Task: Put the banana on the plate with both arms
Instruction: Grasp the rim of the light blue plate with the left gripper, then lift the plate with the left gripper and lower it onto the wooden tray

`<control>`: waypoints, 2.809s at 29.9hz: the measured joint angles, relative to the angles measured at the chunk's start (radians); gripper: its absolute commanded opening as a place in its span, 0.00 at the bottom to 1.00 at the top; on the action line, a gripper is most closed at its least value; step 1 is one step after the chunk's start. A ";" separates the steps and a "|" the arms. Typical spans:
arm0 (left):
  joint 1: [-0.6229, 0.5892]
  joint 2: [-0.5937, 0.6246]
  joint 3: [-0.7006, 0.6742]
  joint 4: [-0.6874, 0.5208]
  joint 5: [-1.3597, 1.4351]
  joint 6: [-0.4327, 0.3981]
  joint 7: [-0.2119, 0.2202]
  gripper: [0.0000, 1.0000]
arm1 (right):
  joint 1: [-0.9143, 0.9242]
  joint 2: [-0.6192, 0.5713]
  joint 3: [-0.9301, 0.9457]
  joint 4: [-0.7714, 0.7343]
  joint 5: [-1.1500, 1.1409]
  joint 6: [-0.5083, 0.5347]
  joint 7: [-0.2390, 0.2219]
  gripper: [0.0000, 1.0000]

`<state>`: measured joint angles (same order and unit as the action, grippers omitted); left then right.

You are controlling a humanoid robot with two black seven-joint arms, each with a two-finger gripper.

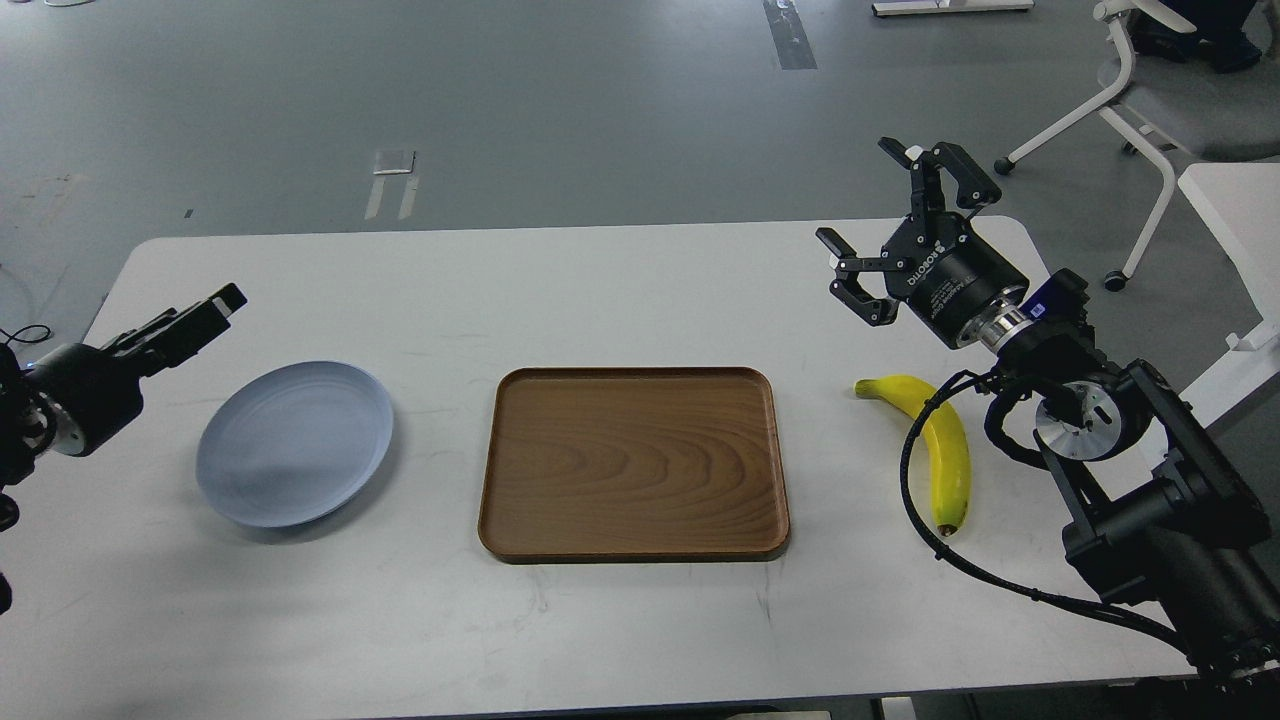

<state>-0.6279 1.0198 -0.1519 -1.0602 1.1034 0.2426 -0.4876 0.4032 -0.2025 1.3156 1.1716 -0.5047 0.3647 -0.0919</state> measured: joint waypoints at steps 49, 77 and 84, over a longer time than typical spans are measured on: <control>0.121 -0.315 0.044 0.429 0.131 0.073 -0.001 0.00 | -0.068 0.007 0.000 0.015 -0.012 -0.027 -0.002 1.00; -0.157 -0.235 0.042 -0.024 0.214 0.072 -0.001 0.00 | -0.064 -0.030 0.051 0.016 -0.010 -0.037 0.000 1.00; -0.164 -0.413 0.063 0.005 0.470 0.068 -0.001 0.00 | -0.067 -0.035 0.060 0.020 -0.010 -0.036 0.000 1.00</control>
<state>-0.7918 0.6072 -0.0884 -1.0553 1.5732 0.3108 -0.4887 0.3358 -0.2377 1.3760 1.1917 -0.5143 0.3283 -0.0921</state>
